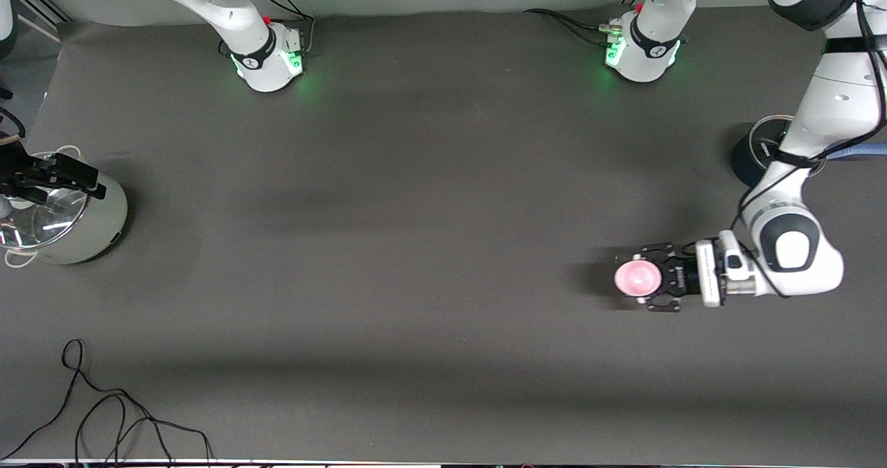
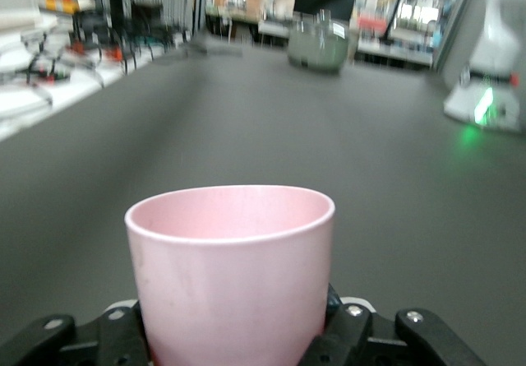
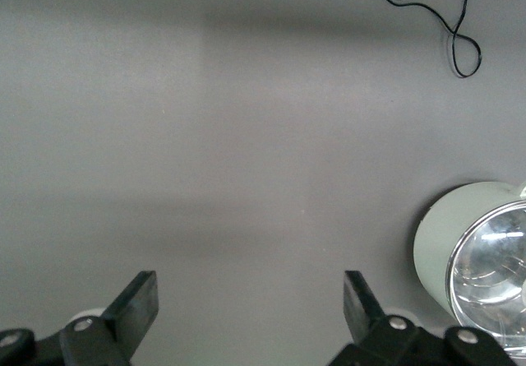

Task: Transfer pink cup from left to right arm
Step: 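Carry the pink cup with the left gripper toward the table middle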

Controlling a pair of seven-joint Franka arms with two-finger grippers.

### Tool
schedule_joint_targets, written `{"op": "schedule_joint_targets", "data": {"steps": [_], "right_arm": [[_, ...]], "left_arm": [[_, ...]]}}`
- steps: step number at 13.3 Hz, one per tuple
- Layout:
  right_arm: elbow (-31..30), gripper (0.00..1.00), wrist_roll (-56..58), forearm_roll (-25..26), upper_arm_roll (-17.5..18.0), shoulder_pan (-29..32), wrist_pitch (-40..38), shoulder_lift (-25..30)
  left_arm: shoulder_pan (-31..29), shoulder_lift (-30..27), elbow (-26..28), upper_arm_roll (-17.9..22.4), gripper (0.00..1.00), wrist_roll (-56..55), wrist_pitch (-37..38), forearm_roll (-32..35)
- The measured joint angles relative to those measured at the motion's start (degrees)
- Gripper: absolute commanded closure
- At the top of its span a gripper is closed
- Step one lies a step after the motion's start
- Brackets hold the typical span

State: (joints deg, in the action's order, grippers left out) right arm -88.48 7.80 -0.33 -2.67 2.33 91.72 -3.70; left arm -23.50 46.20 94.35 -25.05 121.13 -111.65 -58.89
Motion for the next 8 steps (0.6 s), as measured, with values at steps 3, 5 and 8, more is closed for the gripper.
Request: {"op": "schedule_joint_targets", "data": {"steps": [3,5,8], "right_arm": [[0.0,0.00,0.0,0.0,-0.1,0.0,0.0,0.0],[0.0,0.00,0.0,0.0,-0.1,0.1,0.0,0.0],[0.0,0.00,0.0,0.0,-0.1,0.1,0.0,0.0]], "left_arm": [[7.8,0.0,-3.4,-1.8,1.00,-6.4,-9.1,-5.8],[14.0,0.0,-6.5,-2.2,1.00,-11.5,-17.1,-8.0],[23.7,0.0,-12.3,-2.4,1.00,-22.3,-29.2,-8.7]]}}
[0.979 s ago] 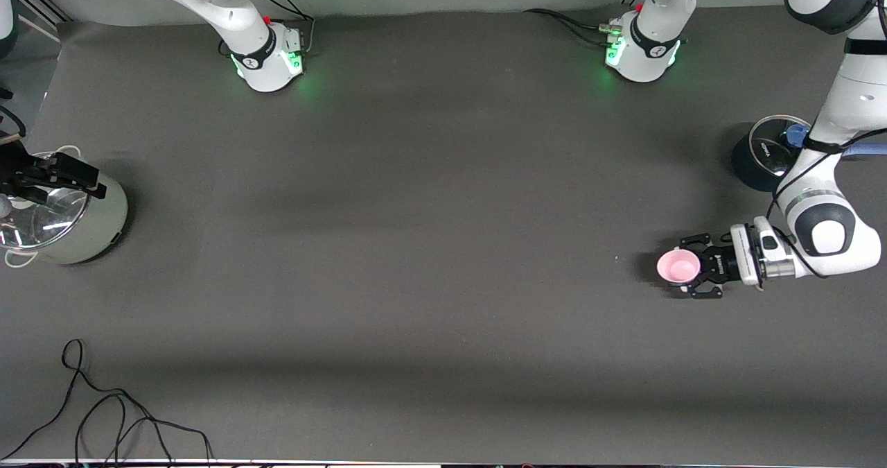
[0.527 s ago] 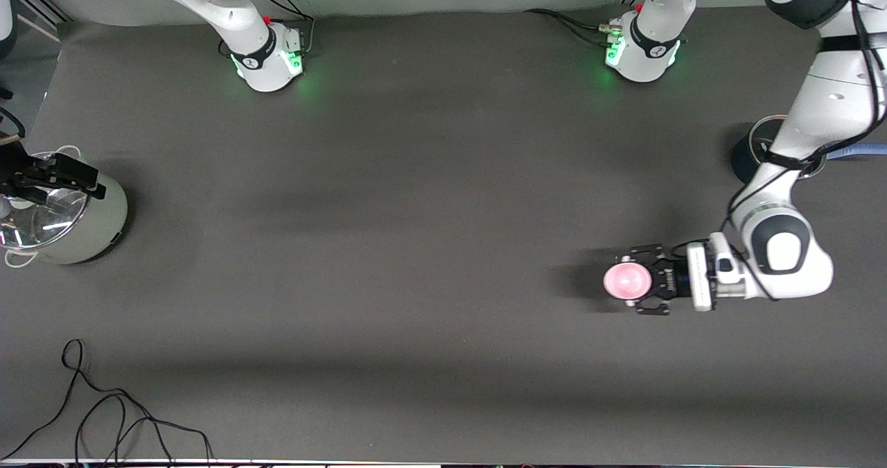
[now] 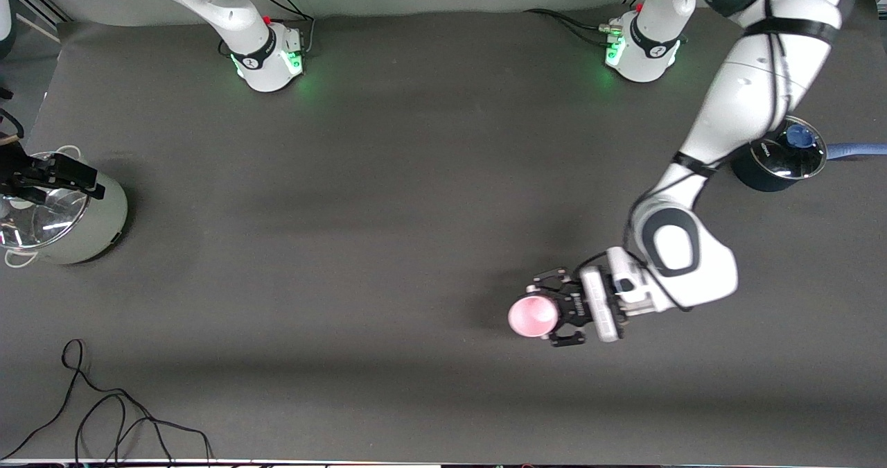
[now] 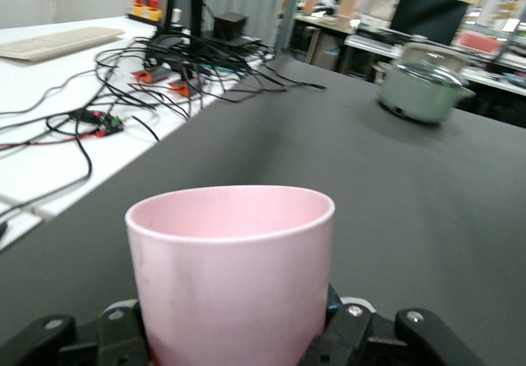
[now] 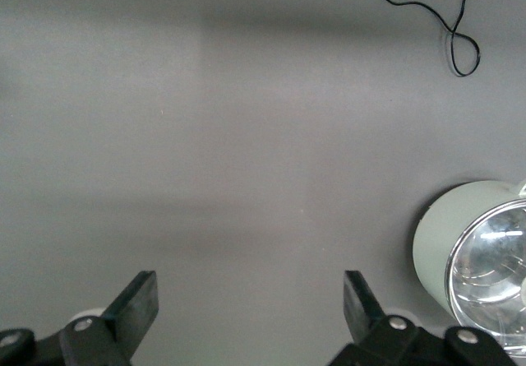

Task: Transfer pink cup from left to right arm
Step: 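Carry the pink cup with the left gripper toward the table middle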

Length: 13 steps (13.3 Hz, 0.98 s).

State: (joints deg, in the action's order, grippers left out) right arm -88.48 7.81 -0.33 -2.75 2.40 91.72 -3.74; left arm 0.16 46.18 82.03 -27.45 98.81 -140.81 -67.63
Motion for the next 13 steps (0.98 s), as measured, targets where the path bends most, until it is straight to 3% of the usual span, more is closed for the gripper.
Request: {"op": "schedule_joint_targets", "data": {"steps": [4,13], "right_arm": [[0.0,0.00,0.0,0.0,0.0,0.0,0.0,0.0],[0.0,0.00,0.0,0.0,0.0,0.0,0.0,-0.2]], "left_arm": [[10.3,-0.1,-6.3,0.0,1.00,-12.9,-13.1,0.0],[30.7,-0.1,-13.0,0.2,1.00,-25.2,-40.7,0.0]]}}
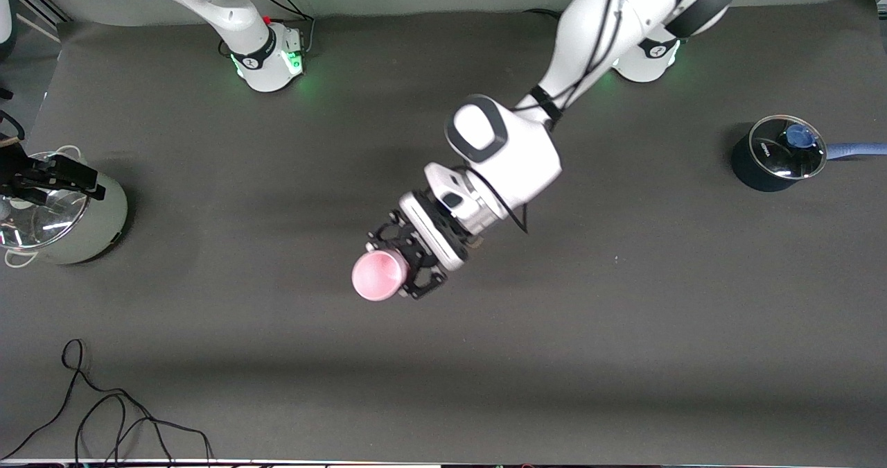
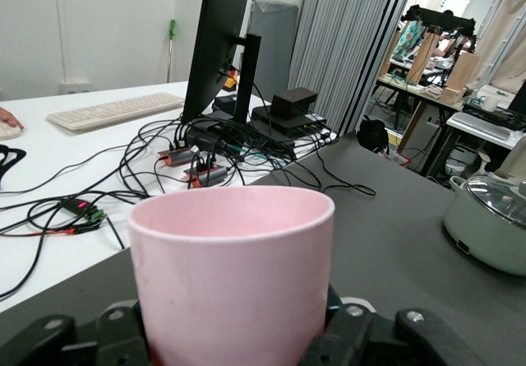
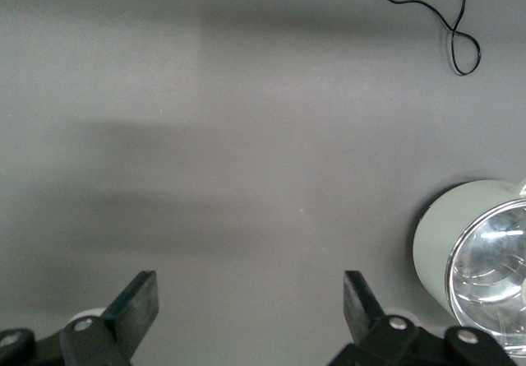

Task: Transfer pink cup from left to right arm
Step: 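Carry the pink cup with the left gripper toward the table middle, then reach the right gripper toward the cup held by the left gripper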

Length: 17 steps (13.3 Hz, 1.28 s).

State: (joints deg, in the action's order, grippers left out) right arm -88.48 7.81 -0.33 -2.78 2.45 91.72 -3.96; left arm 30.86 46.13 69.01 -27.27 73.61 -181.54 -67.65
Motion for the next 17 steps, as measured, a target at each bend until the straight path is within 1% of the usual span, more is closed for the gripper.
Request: {"op": "schedule_joint_targets", "data": {"steps": [2,4,10,13,15,17], "right_arm": [[0.0,0.00,0.0,0.0,0.0,0.0,0.0,0.0],[0.0,0.00,0.0,0.0,0.0,0.0,0.0,0.0],[0.0,0.00,0.0,0.0,0.1,-0.1,0.8,-0.1],[0.0,0.00,0.0,-1.5,1.2,-1.0,5.0,-1.6],[0.4,0.00,-0.1,-3.3,1.8,-3.4,7.9,-2.8],[2.8,0.00,-0.2,-3.9,2.0,-6.7,8.9,-4.7]], "left_arm": [[3.3,0.0,-0.1,0.1,1.00,-1.2,-4.6,0.0],[5.3,0.2,-0.1,0.3,1.00,-1.8,-7.1,0.0],[5.7,0.5,-0.2,1.2,1.00,-2.2,-7.5,0.0],[5.7,0.6,-0.2,1.3,1.00,-2.2,-7.5,0.0],[5.7,0.6,-0.2,1.3,1.00,-2.2,-7.5,0.0],[5.7,0.7,-0.2,1.5,1.00,-2.2,-7.5,0.0]]}}
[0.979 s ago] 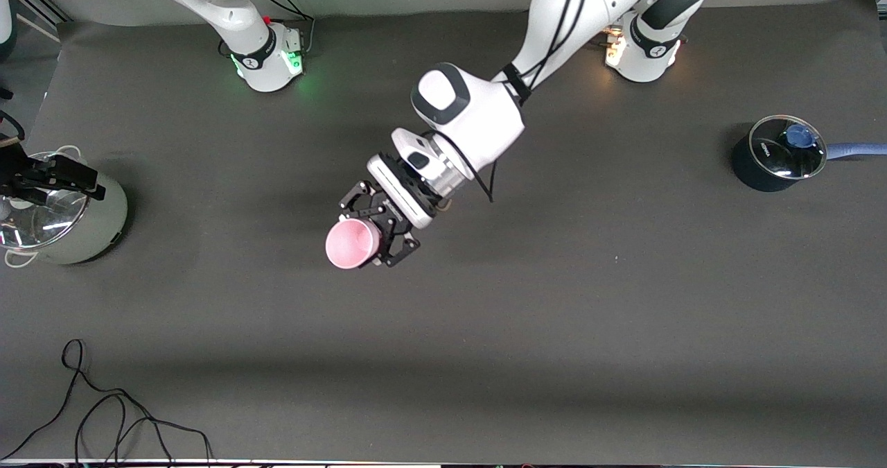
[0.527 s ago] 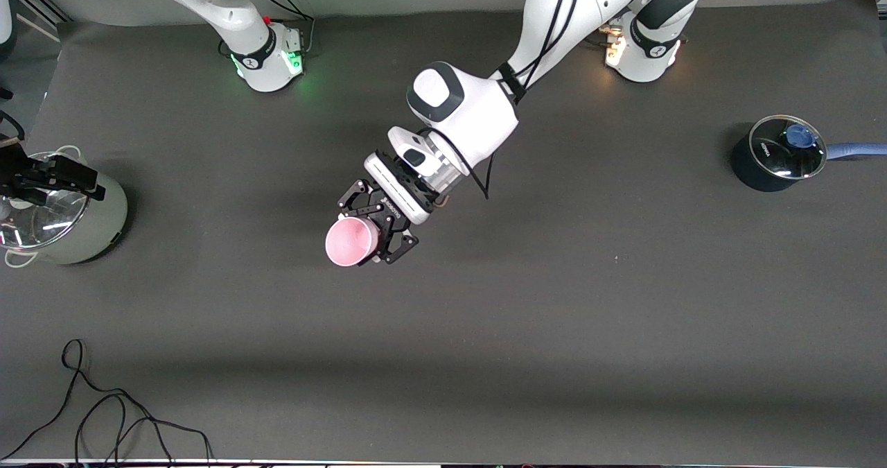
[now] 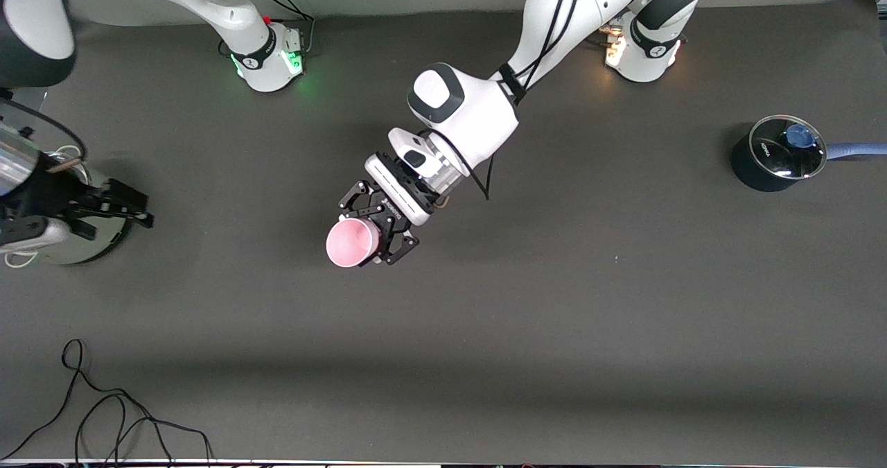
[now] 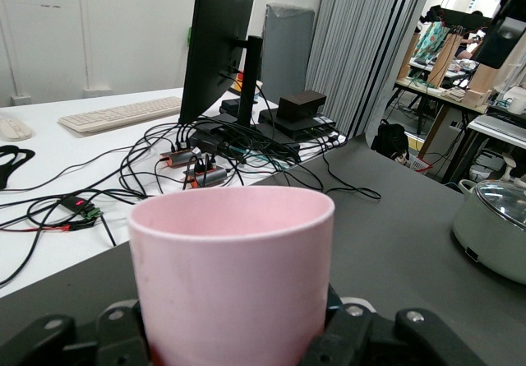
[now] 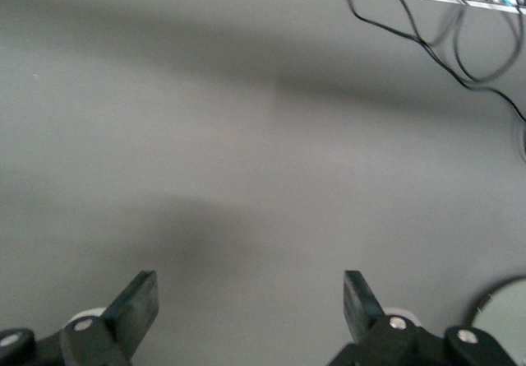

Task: Transfer pink cup from left to right arm
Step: 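Reach the right gripper toward the cup held by the left gripper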

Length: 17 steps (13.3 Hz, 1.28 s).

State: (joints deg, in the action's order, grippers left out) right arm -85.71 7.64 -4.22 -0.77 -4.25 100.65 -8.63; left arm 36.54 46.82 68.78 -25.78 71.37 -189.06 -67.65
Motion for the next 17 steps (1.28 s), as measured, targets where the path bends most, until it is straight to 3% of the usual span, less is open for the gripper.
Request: {"op": "schedule_joint_targets", "data": {"steps": [8,12,17], "right_arm": [[19.2,0.00,-12.7,-2.5,0.4,-12.0,0.8,-15.1],[20.7,0.00,-23.4,-2.4,0.4,-15.8,1.6,-16.3],[20.8,0.00,-26.1,-2.4,0.4,-16.4,1.6,-16.3]], "left_arm": [[0.0,0.0,0.0,1.0,1.00,0.0,-0.1,0.0],[0.3,0.2,0.1,1.0,1.00,0.0,-2.8,0.0],[1.1,0.3,0.1,1.0,1.00,0.0,-6.5,0.1]]}}
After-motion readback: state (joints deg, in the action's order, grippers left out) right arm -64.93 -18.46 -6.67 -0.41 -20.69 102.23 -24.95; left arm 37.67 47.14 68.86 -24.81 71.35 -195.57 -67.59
